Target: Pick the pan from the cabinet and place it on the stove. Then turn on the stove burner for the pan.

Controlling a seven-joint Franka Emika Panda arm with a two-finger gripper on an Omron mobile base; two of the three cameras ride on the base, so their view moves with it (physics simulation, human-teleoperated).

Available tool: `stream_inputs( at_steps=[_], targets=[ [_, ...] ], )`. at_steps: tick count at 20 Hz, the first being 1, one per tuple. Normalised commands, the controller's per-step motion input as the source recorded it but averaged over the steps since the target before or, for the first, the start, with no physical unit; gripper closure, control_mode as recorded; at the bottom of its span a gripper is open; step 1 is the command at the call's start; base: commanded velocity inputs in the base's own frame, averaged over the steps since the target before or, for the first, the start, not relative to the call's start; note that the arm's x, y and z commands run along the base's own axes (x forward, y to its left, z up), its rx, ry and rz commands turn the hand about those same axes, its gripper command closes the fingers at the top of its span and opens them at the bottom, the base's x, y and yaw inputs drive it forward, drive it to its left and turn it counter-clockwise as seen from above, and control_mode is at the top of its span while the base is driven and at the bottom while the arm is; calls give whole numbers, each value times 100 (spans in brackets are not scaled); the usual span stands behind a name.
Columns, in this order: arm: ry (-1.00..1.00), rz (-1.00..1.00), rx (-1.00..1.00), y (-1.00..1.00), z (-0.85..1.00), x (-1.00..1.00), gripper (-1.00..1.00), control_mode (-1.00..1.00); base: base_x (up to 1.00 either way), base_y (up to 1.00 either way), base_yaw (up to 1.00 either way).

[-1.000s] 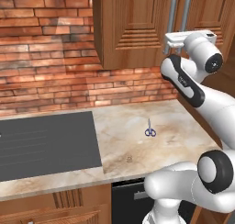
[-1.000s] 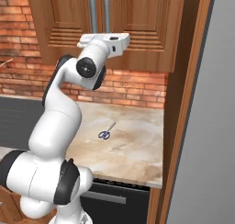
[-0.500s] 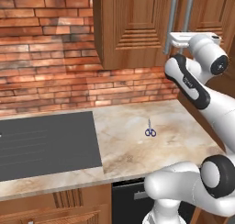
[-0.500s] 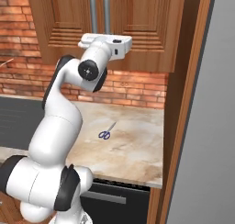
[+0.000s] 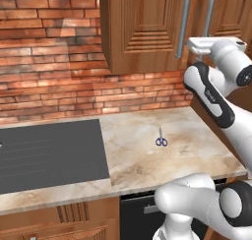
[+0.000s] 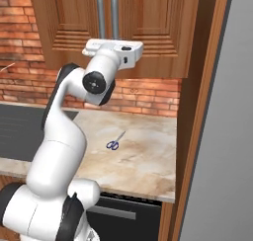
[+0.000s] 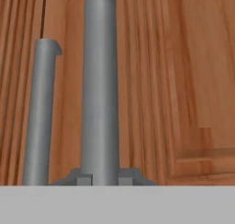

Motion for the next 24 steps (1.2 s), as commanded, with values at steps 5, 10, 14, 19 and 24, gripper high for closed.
stream_inputs(
  at_steps=[5,10,14,19,24],
  targets=[
    [0,0,0,-37,17,-64,100,-100,0,0,0],
    [0,0,0,-39,10,-60,100,-100,0,0,0],
    [0,0,0,-40,2,-45,100,-100,0,0,0],
    [1,0,0,-43,4,-37,100,-100,0,0,0],
    [0,0,0,-24,0,-43,-100,-100,0,0,0]
  ],
)
